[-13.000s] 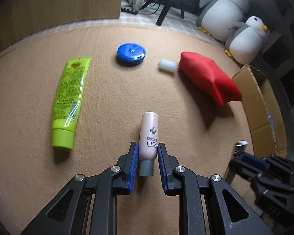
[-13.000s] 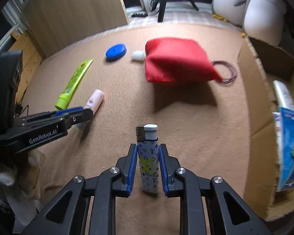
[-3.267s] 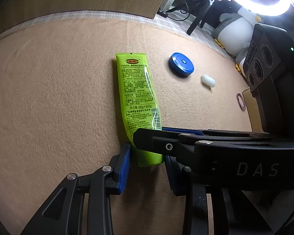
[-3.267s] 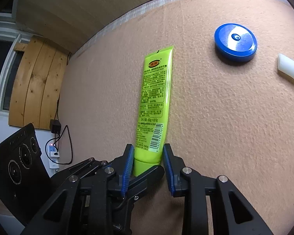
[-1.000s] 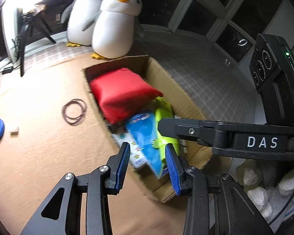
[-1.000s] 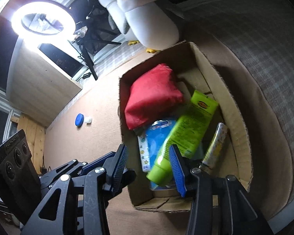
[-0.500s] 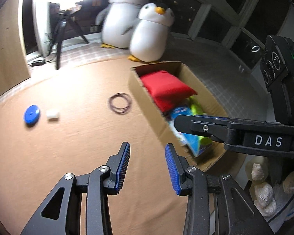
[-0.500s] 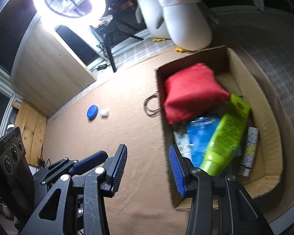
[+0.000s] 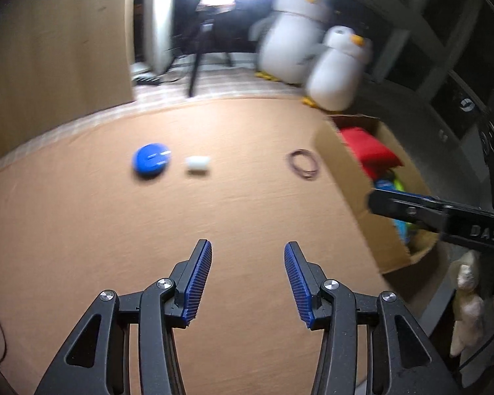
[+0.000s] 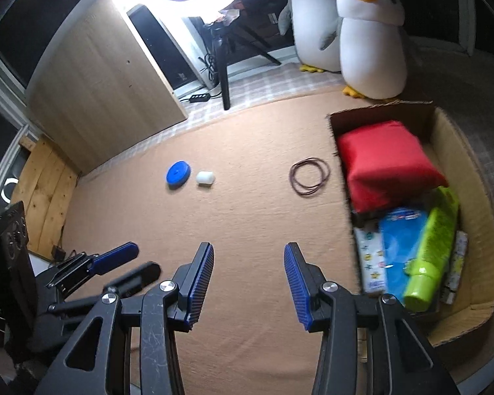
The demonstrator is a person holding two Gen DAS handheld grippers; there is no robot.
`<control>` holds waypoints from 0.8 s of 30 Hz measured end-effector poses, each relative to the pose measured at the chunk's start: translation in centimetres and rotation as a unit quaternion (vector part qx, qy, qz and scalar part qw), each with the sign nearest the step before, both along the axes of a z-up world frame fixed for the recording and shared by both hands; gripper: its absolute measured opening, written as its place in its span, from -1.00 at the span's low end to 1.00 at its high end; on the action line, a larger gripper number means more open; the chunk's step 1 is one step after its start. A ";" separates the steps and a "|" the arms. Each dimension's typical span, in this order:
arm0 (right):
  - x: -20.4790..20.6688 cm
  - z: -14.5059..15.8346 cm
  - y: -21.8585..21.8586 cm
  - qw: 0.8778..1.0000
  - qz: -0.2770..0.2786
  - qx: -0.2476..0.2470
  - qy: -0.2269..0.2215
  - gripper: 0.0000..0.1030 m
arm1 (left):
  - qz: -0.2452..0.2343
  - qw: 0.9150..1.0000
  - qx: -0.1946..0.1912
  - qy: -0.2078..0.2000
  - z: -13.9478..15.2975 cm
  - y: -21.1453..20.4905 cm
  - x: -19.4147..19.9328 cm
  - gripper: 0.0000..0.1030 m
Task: Organize objects
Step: 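Move the left gripper to the blue tape measure and grasp it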
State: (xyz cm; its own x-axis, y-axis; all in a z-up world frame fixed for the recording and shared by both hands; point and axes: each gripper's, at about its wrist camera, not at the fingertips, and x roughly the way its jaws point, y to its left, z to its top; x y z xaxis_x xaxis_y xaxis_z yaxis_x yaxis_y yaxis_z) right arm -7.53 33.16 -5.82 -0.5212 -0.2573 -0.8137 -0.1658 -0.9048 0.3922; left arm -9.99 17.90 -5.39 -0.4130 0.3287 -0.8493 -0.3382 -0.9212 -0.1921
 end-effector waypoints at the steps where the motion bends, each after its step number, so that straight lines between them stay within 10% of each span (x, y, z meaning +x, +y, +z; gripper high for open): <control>1: -0.2 -0.3 -0.2 1.000 0.000 -0.006 -0.001 -0.20 | 0.010 1.000 0.002 -0.004 -0.2 -1.0 -0.2 0.01; 24: -4.6 -2.7 -3.2 1.000 0.019 -0.006 -0.014 -0.20 | 0.084 0.995 -0.016 -0.049 -4.3 -8.4 -6.4 0.13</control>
